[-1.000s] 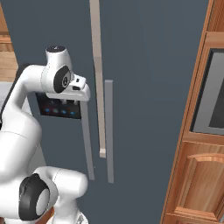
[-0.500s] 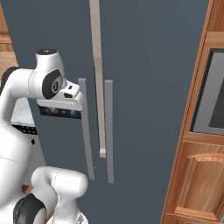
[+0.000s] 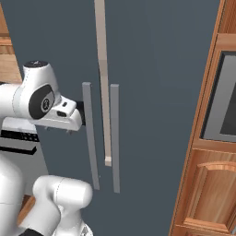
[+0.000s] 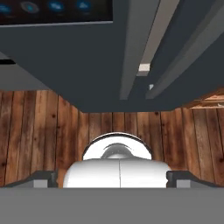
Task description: Open the freezer door, pick up the ice cube tray from the freezer, and place it on the dining counter.
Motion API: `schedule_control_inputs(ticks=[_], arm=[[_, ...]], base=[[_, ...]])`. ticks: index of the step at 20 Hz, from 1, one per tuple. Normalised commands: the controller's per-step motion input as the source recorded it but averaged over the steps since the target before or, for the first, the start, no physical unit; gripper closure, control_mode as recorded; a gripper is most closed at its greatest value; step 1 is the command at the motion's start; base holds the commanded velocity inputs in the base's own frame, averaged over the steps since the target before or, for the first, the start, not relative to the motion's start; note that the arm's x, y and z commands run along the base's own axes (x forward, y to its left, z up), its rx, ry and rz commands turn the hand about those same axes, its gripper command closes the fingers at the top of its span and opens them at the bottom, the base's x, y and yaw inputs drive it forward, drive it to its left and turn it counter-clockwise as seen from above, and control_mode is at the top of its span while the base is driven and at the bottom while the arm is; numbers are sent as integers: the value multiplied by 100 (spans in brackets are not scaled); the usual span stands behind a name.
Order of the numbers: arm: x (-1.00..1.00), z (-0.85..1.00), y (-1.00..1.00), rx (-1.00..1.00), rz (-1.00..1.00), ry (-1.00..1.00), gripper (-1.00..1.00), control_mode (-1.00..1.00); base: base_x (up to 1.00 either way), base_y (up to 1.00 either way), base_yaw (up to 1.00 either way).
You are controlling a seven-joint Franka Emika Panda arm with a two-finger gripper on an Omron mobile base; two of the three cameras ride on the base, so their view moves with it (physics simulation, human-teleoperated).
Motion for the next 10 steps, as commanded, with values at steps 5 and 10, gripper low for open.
schedule_control_inputs(ticks=[5, 10], arm=[[0, 0, 0, 0, 0, 0, -100, -100], [0, 0, 0, 0, 0, 0, -100, 100]], base=[[0, 0, 0], [-1, -86, -1]])
